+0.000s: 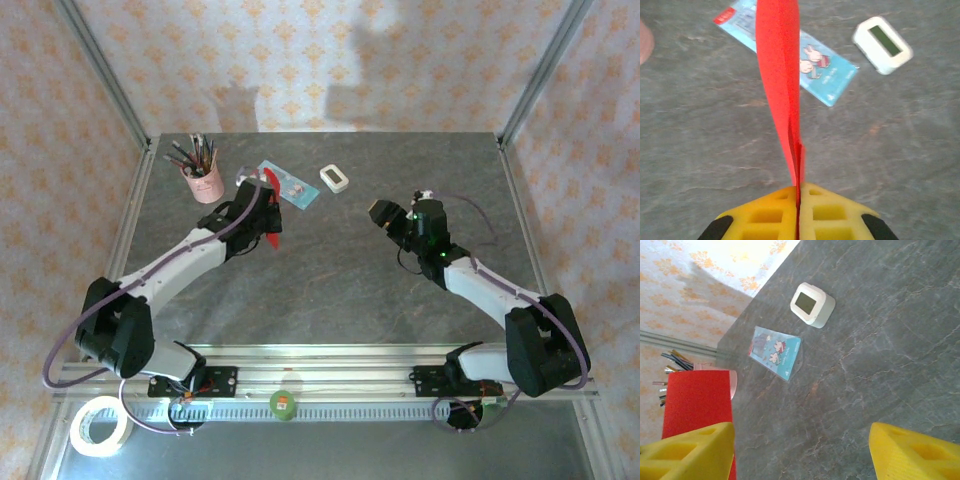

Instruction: Fold a paper plane with a square sheet of paper (pick it up from the middle)

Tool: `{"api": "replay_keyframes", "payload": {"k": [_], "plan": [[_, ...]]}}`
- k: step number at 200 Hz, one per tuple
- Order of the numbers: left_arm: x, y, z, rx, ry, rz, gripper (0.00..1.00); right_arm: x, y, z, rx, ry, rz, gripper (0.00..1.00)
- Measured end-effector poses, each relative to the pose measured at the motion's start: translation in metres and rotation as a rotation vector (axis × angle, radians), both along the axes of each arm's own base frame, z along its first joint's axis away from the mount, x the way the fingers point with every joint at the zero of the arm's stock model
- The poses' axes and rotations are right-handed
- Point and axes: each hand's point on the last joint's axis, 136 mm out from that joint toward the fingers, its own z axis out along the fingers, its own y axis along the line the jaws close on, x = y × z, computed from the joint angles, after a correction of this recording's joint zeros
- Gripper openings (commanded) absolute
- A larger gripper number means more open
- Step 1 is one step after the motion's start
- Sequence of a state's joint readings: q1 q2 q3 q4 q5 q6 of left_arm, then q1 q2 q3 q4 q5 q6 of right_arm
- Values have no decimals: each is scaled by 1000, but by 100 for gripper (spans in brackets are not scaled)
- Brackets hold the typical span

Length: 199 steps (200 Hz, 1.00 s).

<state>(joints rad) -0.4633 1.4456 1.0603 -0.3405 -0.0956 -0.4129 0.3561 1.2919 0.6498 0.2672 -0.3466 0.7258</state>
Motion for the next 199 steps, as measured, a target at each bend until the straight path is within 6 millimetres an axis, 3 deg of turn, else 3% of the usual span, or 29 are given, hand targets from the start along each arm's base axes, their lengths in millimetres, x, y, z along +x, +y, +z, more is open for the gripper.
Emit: {"api": "replay_keyframes", "payload": {"k": [32,64,85,136,166,199], "plan": [[0,-4,-14,233,56,31,9,-1,-6,-8,-34,23,-24,71],[-6,-12,-45,414,134,28,9,-2,-13,-13,-60,43,-58,71],[-9,-29,-65,450,171,-4,11,-2,-21,-14,-70,52,-92,71],[-25,-101,-110,194,288,-148,22,-1,-33,-15,-67,65,-152,71],[-31,-132,-115,19,318,-211,37,-3,-34,-19,-68,84,-159,71],[-38,-151,-113,-132,342,-278,48,-4,-32,-21,-64,92,-150,69]]}}
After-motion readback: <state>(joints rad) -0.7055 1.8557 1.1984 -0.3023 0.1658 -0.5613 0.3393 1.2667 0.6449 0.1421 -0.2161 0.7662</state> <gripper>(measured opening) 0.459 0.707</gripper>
